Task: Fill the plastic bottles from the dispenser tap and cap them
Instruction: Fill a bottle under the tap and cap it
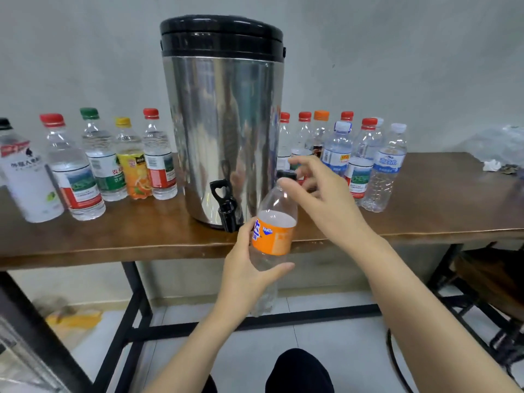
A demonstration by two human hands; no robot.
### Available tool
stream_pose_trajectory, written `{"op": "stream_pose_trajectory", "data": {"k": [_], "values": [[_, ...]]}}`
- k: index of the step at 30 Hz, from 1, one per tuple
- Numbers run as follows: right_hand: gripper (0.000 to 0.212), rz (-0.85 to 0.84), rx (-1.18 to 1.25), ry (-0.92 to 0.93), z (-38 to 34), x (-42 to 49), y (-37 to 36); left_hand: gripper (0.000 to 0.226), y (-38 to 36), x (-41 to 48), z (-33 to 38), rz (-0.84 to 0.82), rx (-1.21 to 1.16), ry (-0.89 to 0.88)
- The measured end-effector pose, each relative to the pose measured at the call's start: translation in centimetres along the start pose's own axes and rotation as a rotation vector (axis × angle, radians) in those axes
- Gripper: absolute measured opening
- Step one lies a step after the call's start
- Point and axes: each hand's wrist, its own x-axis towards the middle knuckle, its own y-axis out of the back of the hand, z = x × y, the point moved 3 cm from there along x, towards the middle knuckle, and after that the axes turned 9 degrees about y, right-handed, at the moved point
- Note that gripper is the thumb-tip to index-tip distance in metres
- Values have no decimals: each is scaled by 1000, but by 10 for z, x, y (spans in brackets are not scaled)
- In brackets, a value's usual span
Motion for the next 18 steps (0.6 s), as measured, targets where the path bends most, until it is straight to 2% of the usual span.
{"op": "stream_pose_trajectory", "data": {"k": [2, 5, 9, 14, 18], "values": [[57, -37, -144, 24, -6, 6, 3, 84, 3, -5, -11, 10, 32, 20], [53, -130, -221, -6, -9, 8, -4, 86, 7, -12, -21, 22, 70, 24], [38, -155, -163, -26, -5, 7, -13, 85, 12, -16, -27, 28, 105, 31], [19, -227, -110, 32, -10, 6, -17, 83, 16, -17, -31, 32, 113, 49], [28, -312, -104, 74, -11, 4, -16, 84, 18, -18, -34, 35, 99, 61]]}}
